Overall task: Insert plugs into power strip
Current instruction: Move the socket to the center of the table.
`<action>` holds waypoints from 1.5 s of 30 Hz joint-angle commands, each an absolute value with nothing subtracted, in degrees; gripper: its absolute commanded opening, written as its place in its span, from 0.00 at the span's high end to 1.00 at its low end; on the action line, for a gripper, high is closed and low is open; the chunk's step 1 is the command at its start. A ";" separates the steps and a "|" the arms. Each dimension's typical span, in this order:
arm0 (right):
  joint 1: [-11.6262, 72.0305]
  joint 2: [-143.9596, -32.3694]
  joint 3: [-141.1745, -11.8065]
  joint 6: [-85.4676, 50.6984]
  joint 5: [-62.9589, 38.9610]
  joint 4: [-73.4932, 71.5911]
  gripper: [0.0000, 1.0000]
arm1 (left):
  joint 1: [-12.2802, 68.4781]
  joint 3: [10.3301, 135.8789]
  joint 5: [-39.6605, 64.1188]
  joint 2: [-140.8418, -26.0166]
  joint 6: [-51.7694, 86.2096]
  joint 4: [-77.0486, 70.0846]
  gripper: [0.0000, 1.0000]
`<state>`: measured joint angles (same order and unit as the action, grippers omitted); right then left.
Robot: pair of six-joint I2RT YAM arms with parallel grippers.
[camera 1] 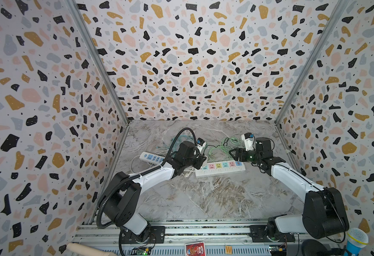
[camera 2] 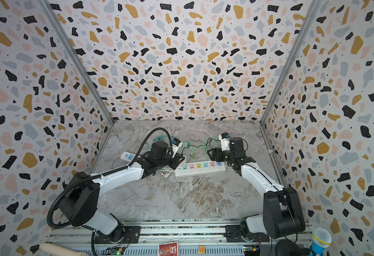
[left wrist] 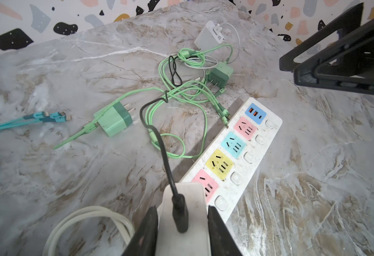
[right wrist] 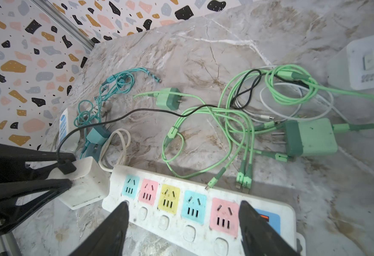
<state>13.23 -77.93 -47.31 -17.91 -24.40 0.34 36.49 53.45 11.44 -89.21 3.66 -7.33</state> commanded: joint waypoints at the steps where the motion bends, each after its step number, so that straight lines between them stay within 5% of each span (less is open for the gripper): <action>1: 12.93 -75.58 -47.07 -17.71 -24.05 1.45 0.22 | 36.70 51.45 12.57 -87.78 -0.88 -20.12 1.00; 8: 12.92 -76.55 -47.31 -17.57 -20.81 3.49 0.23 | 37.52 45.06 15.90 -87.30 1.80 -34.45 1.00; 14: 10.83 -79.65 -49.39 -21.15 -12.25 9.55 0.23 | 37.70 48.07 0.31 -87.24 10.94 -25.12 1.00; 22: 7.85 -86.83 -49.83 -22.70 -18.06 7.86 0.23 | 42.78 46.54 -13.16 -85.11 23.05 -23.84 1.00; 45: 7.49 -90.99 -41.83 -27.30 -32.91 -0.56 0.25 | 48.55 47.31 -23.42 -92.08 26.97 -29.00 1.00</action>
